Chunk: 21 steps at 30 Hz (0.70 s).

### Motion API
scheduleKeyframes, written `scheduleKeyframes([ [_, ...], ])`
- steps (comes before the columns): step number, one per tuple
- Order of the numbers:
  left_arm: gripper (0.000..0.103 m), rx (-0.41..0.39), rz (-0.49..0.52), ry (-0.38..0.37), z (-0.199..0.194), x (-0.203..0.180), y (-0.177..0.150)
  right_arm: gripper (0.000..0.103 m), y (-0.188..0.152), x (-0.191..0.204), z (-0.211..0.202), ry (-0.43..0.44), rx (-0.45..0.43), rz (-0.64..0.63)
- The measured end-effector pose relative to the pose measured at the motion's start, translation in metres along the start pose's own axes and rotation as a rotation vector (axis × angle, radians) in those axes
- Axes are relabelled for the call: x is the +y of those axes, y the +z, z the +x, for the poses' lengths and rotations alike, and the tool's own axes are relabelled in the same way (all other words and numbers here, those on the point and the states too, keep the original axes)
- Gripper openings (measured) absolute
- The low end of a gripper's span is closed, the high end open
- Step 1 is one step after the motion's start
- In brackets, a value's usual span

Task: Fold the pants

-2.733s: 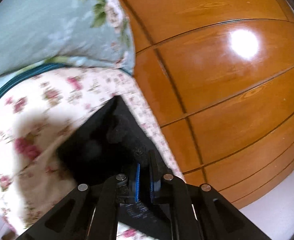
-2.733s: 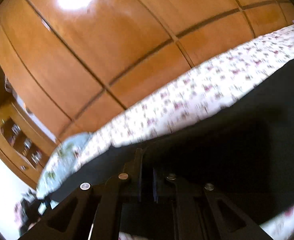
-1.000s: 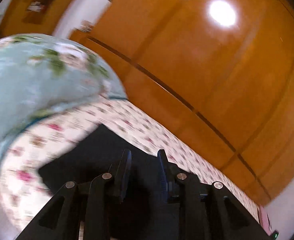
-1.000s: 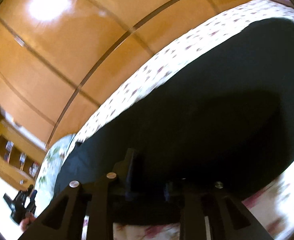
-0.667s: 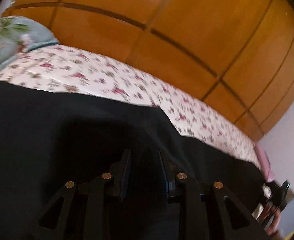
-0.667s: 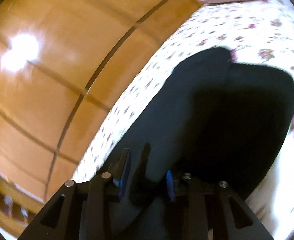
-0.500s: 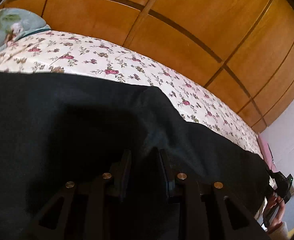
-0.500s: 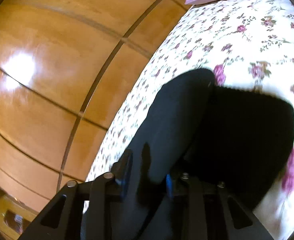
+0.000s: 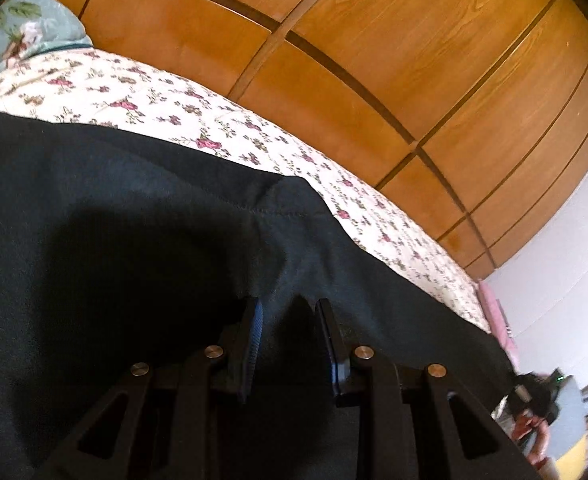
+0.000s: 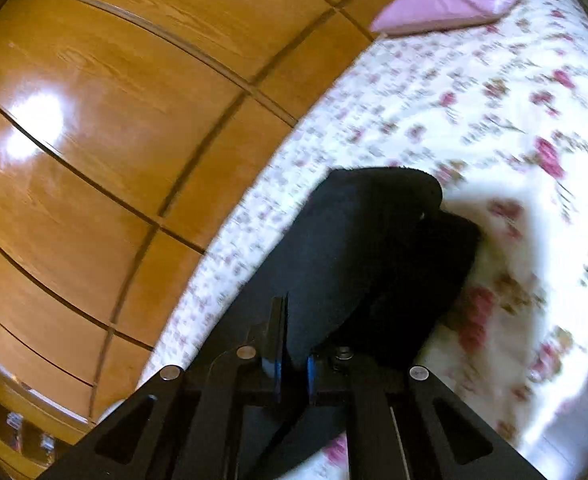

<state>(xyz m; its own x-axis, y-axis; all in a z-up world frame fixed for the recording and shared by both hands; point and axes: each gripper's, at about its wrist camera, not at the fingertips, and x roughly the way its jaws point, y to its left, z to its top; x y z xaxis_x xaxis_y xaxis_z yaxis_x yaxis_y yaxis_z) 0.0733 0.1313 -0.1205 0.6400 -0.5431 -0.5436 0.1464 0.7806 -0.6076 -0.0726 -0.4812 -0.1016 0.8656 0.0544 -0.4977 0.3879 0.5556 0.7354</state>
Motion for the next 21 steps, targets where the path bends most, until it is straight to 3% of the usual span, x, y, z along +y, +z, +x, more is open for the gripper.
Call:
scheduleKeyframes([
  [3, 0.027, 0.0, 0.01, -0.008, -0.004, -0.001, -0.003, 0.008, -0.006, -0.016, 0.002, -0.053, 0.016, 0.038],
  [5, 0.027, -0.001, 0.026, -0.003, -0.003, -0.004, -0.004, 0.005, -0.007, -0.024, 0.003, -0.041, 0.013, 0.064],
  [7, 0.027, -0.001, 0.033, 0.002, -0.003, -0.005, -0.004, 0.006, -0.007, -0.021, 0.005, -0.062, 0.007, 0.03],
  [13, 0.031, 0.082, -0.049, 0.049, 0.0, -0.009, 0.01, 0.02, -0.006, -0.011, -0.009, -0.132, -0.01, 0.0],
  [15, 0.033, 0.114, -0.087, 0.032, -0.001, -0.012, 0.018, 0.022, -0.005, -0.006, -0.023, -0.199, -0.057, -0.026],
  [17, 0.035, 0.092, -0.106, 0.012, -0.007, -0.016, 0.029, 0.031, -0.004, 0.007, -0.039, -0.305, -0.135, -0.092],
  [21, 0.045, 0.016, -0.058, 0.062, -0.013, -0.02, 0.047, 0.038, -0.003, 0.04, -0.062, -0.33, -0.259, -0.193],
])
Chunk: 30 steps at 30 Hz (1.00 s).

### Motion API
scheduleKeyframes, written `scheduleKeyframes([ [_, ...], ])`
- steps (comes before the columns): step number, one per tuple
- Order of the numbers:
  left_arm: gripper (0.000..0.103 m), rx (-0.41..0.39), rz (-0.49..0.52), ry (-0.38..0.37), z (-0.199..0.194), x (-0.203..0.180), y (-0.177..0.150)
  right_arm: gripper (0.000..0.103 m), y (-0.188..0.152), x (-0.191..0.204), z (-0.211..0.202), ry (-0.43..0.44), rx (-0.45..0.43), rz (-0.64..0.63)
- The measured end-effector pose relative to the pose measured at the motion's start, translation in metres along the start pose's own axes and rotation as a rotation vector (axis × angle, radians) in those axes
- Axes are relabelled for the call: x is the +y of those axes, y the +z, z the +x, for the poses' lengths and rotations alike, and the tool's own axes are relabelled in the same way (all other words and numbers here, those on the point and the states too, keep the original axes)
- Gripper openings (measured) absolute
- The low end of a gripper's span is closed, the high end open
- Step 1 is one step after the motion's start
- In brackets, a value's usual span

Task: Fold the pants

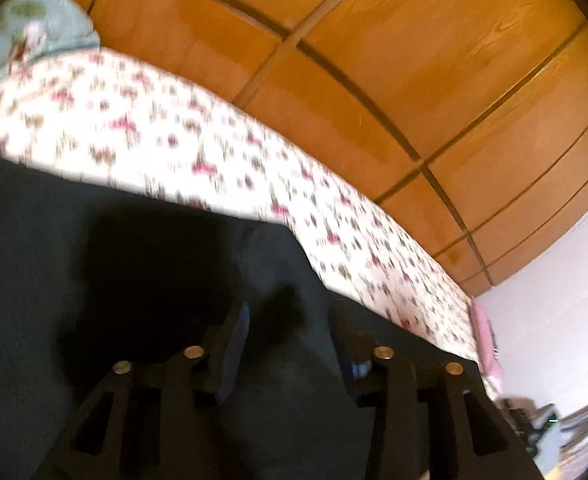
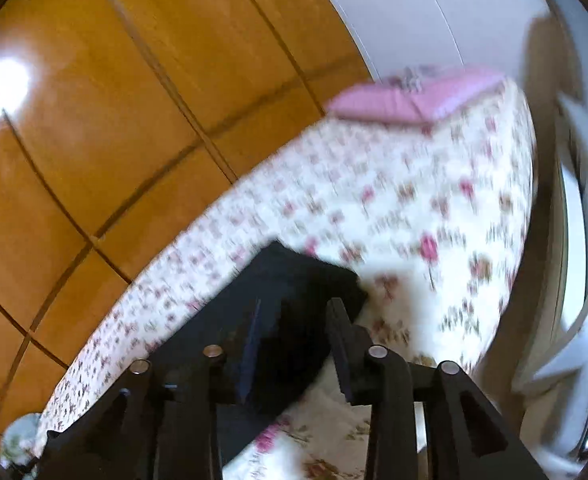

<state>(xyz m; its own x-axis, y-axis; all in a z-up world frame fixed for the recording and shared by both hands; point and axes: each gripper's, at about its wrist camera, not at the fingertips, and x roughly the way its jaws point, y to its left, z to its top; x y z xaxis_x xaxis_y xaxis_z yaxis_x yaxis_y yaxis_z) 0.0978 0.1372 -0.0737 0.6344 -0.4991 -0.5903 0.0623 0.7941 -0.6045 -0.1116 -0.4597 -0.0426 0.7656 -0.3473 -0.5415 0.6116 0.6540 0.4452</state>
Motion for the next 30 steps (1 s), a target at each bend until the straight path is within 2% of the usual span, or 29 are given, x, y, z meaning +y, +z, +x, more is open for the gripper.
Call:
scheduleKeyframes([
  [3, 0.045, -0.022, 0.058, 0.069, 0.006, 0.002, 0.008, 0.047, -0.001, 0.04, -0.011, 0.09, -0.035, -0.119],
  [5, 0.045, -0.026, 0.103, 0.131, 0.013, 0.008, 0.011, 0.054, -0.011, 0.079, -0.008, 0.223, 0.023, -0.24],
  [7, 0.045, -0.046, 0.13, 0.145, 0.016, 0.014, 0.01, 0.055, -0.029, 0.12, 0.002, 0.373, 0.125, -0.341],
  [10, 0.045, -0.079, 0.141, 0.125, 0.017, 0.026, 0.0, 0.055, -0.069, 0.183, 0.019, 0.576, 0.292, -0.451],
  [13, 0.045, -0.102, 0.126, 0.102, 0.014, 0.03, -0.003, 0.055, -0.111, 0.237, 0.039, 0.72, 0.438, -0.5],
  [16, 0.046, -0.109, 0.121, 0.092, 0.015, 0.03, -0.005, 0.055, -0.143, 0.288, 0.058, 0.804, 0.537, -0.54],
  [19, 0.046, -0.113, 0.1, 0.063, 0.014, 0.035, -0.005, 0.055, -0.172, 0.344, 0.079, 0.853, 0.618, -0.593],
  [24, 0.046, -0.109, 0.077, 0.041, 0.013, 0.04, -0.004, 0.052, -0.215, 0.412, 0.108, 0.903, 0.707, -0.687],
  [26, 0.046, -0.094, 0.072, 0.059, 0.014, 0.038, -0.002, 0.035, -0.233, 0.427, 0.114, 0.89, 0.747, -0.756],
  [28, 0.046, -0.065, 0.07, 0.101, 0.016, 0.033, 0.004, 0.03, -0.253, 0.44, 0.123, 0.839, 0.785, -0.838],
  [29, 0.046, -0.048, 0.073, 0.127, 0.019, 0.029, 0.009, 0.015, -0.258, 0.441, 0.125, 0.831, 0.784, -0.855],
  [30, 0.046, -0.039, 0.087, 0.146, 0.022, 0.025, 0.014, 0.012, -0.261, 0.443, 0.128, 0.838, 0.779, -0.863],
])
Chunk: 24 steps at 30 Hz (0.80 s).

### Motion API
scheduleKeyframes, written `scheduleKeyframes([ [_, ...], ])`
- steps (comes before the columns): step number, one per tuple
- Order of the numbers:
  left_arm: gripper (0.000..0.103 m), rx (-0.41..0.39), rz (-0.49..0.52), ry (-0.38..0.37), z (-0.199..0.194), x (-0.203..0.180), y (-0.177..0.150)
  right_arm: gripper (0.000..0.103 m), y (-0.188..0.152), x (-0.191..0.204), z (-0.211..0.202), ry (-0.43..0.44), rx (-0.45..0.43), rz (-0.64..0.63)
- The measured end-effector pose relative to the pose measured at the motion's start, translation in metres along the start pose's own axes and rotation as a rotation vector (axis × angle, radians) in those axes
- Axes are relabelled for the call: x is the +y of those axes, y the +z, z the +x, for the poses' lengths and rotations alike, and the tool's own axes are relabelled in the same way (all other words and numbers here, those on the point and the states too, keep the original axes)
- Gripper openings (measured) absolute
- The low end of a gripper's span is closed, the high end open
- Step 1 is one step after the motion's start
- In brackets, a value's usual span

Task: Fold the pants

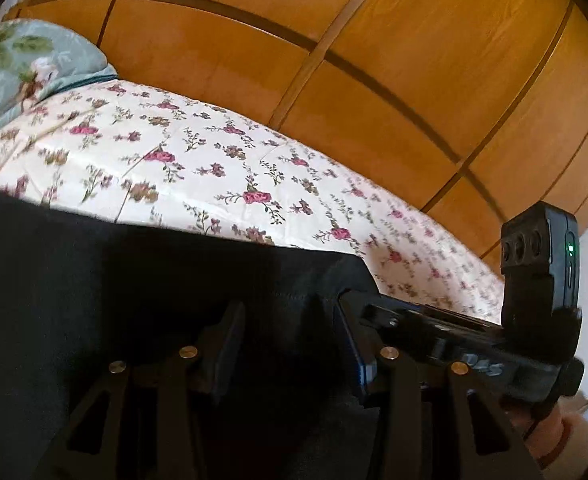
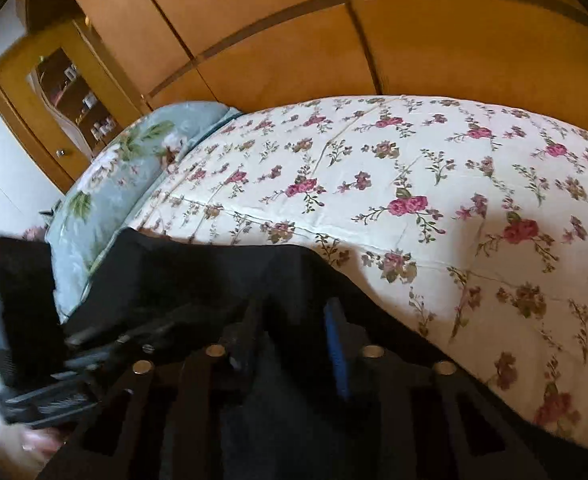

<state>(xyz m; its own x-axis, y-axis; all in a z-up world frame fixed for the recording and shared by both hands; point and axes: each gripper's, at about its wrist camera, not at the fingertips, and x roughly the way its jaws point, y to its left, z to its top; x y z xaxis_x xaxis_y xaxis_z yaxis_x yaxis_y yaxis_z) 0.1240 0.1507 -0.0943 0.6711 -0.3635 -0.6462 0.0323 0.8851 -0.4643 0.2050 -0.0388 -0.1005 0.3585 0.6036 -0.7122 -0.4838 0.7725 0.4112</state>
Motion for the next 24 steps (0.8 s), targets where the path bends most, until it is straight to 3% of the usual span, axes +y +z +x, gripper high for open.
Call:
scheduleKeyframes([
  [4, 0.046, 0.034, 0.039, 0.075, 0.023, -0.001, 0.012, 0.008, 0.011, -0.009, 0.013, -0.067, -0.044, 0.006],
  [6, 0.046, 0.066, 0.016, 0.064, 0.036, 0.006, 0.012, 0.008, 0.011, -0.015, 0.027, -0.112, -0.037, 0.008],
  [10, 0.045, 0.047, 0.019, 0.07, 0.039, 0.005, 0.013, 0.012, 0.013, -0.034, 0.034, -0.065, -0.045, 0.092],
  [11, 0.045, 0.048, 0.022, 0.073, 0.038, 0.004, 0.013, 0.019, 0.013, -0.036, 0.031, -0.042, -0.051, 0.108],
  [13, 0.046, 0.051, 0.008, 0.053, 0.035, 0.006, 0.015, 0.028, 0.011, -0.046, 0.018, 0.007, -0.092, 0.158],
  [16, 0.046, 0.053, -0.02, 0.038, 0.019, 0.006, 0.018, 0.029, -0.001, -0.058, -0.028, 0.019, -0.227, 0.268],
  [18, 0.046, 0.038, -0.003, 0.029, 0.012, -0.002, 0.019, 0.029, -0.012, -0.059, -0.055, 0.025, -0.259, 0.274],
  [21, 0.044, 0.056, 0.102, -0.043, 0.012, -0.033, 0.015, 0.026, -0.031, -0.05, -0.083, -0.062, -0.246, 0.196],
  [24, 0.044, 0.073, 0.248, -0.034, 0.026, -0.06, 0.008, 0.024, -0.048, -0.049, -0.091, -0.115, -0.192, 0.136],
])
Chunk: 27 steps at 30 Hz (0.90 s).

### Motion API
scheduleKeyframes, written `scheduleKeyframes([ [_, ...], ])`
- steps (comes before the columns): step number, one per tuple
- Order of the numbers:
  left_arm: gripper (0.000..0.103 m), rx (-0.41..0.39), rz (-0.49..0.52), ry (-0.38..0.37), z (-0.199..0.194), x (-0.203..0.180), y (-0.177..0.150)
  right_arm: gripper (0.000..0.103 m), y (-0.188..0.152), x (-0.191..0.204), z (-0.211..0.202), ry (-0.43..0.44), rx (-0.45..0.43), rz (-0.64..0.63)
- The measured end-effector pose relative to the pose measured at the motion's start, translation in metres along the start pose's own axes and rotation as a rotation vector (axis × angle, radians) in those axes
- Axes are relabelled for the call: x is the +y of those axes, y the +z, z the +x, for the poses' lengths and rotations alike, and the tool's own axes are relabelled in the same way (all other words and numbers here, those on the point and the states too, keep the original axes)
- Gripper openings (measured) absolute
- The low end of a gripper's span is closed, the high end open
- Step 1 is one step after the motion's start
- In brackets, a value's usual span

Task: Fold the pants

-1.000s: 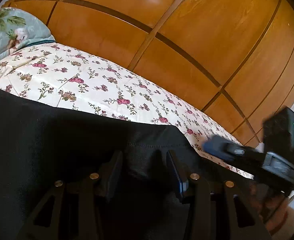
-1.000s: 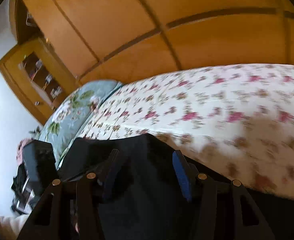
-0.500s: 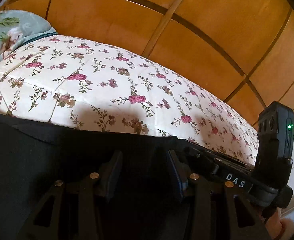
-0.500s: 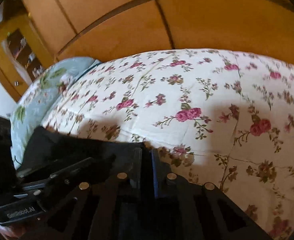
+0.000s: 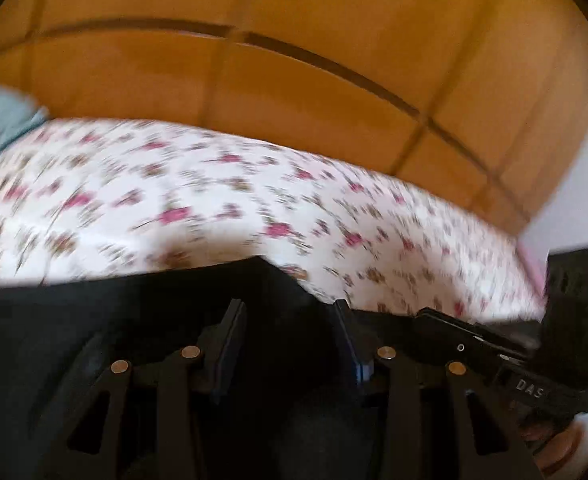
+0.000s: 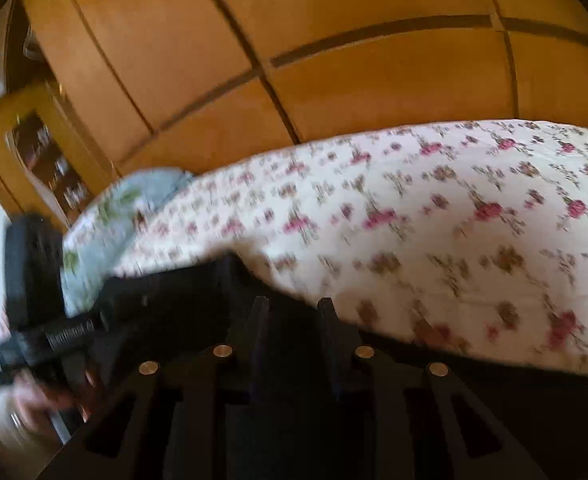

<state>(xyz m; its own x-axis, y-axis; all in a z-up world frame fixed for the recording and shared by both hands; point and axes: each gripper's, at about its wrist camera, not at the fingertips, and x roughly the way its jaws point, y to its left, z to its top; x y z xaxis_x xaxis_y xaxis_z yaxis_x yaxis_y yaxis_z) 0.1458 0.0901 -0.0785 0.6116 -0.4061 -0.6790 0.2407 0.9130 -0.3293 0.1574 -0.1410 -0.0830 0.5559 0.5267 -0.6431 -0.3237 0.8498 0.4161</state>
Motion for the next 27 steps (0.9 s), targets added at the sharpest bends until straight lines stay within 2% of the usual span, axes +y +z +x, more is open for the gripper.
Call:
scheduleKeyframes([
  [2, 0.037, 0.055, 0.075, 0.042, 0.022, -0.008, 0.001, 0.021, -0.007, -0.009, -0.001, -0.027, 0.017, 0.001],
  [4, 0.026, 0.103, 0.062, 0.101, 0.039, 0.001, 0.002, 0.011, -0.01, -0.02, 0.002, -0.055, 0.035, 0.031],
  [5, 0.021, 0.096, 0.04, 0.096, 0.041, 0.007, 0.003, 0.002, -0.01, -0.023, 0.006, -0.071, 0.044, 0.041],
  [8, 0.014, 0.072, -0.008, 0.082, 0.041, 0.021, 0.007, 0.0, -0.015, -0.033, 0.01, -0.11, 0.034, 0.072],
  [9, 0.013, 0.066, -0.017, 0.082, 0.041, 0.023, 0.008, 0.0, -0.016, -0.035, 0.009, -0.112, 0.025, 0.078],
  [11, 0.014, 0.055, -0.059, 0.128, 0.044, 0.034, 0.01, 0.0, -0.017, -0.038, 0.01, -0.12, 0.009, 0.087],
  [13, 0.014, 0.053, -0.086, 0.111, 0.048, 0.039, 0.011, 0.0, -0.017, -0.039, 0.011, -0.119, 0.003, 0.089],
  [16, 0.014, 0.05, -0.068, 0.125, 0.046, 0.035, 0.011, 0.0, -0.018, -0.042, 0.008, -0.093, -0.007, 0.106],
  [21, 0.022, 0.035, -0.079, 0.17, 0.026, 0.025, 0.008, 0.0, -0.019, -0.05, -0.001, -0.031, -0.038, 0.158],
  [22, 0.025, 0.024, -0.087, 0.177, 0.017, 0.021, 0.005, 0.006, -0.018, -0.051, -0.009, -0.036, -0.058, 0.177],
  [24, 0.032, 0.016, -0.085, 0.17, 0.006, 0.014, -0.001, 0.025, -0.019, -0.053, -0.026, -0.066, -0.093, 0.21],
  [25, 0.033, 0.009, -0.079, 0.166, 0.002, 0.01, -0.004, 0.043, -0.023, -0.054, -0.039, -0.08, -0.116, 0.233],
  [26, 0.033, 0.0, -0.074, 0.166, -0.002, 0.007, -0.007, 0.054, -0.027, -0.053, -0.047, -0.094, -0.132, 0.244],
  [27, 0.033, -0.01, -0.068, 0.17, -0.005, 0.004, -0.009, 0.056, -0.034, -0.05, -0.059, -0.12, -0.152, 0.249],
])
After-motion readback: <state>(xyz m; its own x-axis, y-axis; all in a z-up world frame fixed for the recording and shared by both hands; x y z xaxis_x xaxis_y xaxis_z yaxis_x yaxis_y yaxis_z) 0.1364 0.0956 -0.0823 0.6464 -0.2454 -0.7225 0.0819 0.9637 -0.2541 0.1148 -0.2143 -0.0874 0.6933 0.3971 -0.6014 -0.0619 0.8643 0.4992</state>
